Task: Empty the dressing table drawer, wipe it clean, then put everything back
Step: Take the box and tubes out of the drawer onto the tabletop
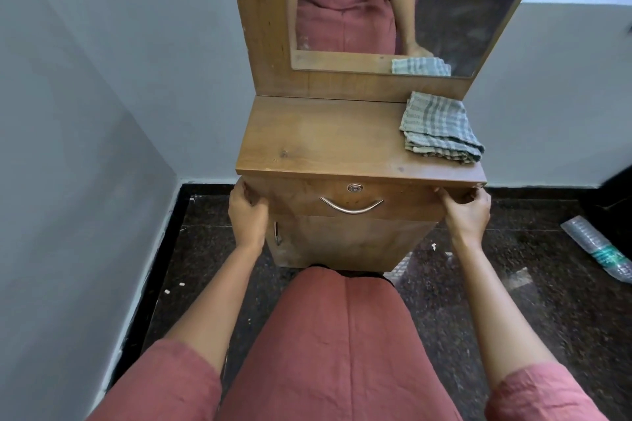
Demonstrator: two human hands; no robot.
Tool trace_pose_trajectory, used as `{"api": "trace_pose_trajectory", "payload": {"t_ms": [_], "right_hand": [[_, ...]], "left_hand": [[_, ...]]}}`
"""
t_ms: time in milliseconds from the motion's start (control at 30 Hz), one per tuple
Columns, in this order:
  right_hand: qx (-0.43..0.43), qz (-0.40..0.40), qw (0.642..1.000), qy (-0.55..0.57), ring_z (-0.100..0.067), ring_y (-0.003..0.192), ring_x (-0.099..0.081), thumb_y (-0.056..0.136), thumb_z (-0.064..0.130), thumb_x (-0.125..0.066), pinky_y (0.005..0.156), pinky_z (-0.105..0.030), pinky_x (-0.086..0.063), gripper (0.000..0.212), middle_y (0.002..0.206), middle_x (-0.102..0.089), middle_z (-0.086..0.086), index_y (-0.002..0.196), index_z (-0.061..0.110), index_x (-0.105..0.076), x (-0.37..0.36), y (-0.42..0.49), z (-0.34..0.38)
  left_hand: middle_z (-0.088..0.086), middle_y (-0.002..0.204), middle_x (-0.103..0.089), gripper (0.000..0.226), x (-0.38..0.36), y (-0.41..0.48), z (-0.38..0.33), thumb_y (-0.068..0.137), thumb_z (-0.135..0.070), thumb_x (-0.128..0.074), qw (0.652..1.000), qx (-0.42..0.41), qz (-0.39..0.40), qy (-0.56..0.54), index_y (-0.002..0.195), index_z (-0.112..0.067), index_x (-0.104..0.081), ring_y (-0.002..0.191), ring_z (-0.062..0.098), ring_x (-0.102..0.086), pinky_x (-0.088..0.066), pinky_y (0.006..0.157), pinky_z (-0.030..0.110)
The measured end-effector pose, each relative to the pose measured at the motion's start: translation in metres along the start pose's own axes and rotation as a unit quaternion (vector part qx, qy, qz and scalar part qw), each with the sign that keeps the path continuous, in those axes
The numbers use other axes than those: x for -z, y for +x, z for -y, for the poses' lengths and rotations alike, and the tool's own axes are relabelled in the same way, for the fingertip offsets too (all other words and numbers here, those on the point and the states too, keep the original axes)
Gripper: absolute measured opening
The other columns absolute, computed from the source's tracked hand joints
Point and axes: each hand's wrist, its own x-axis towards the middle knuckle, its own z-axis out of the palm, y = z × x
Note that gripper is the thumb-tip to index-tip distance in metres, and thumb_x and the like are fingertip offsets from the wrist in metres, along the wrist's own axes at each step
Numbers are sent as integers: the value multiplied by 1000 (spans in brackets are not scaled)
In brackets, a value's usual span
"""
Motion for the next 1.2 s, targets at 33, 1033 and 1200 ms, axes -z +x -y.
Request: {"api": "trace_pose_trajectory", "payload": {"t_ms": [33,1033,1200], "right_hand": [[0,2,1000,1,-27,115,-50,77,20,-73,83,-15,-33,51,127,-47,-19,118,-2,-52,1,-2,0],[-45,40,996,60,-13,113,-54,70,5,-76,90,4,-33,50,131,-49,-11,97,39,-51,96,-122,-58],[-74,26,994,80,23,91,-53,68,-2,-75,87,7,-35,54,131,-49,-10,93,41,-53,109,-140,-63]], "left_hand": [[10,116,-58,40,1,-1,0,78,1,-48,1000,4,2,0,115,-13,-55,105,21,-56,-46,87,29],[1,91,-60,36,94,-127,16,85,8,-49,993,83,-18,86,115,-9,-56,94,18,-57,-39,88,27],[-10,81,-65,38,109,-140,24,82,12,-49,992,85,-18,90,98,-21,-60,89,15,-62,-44,87,24]]}}
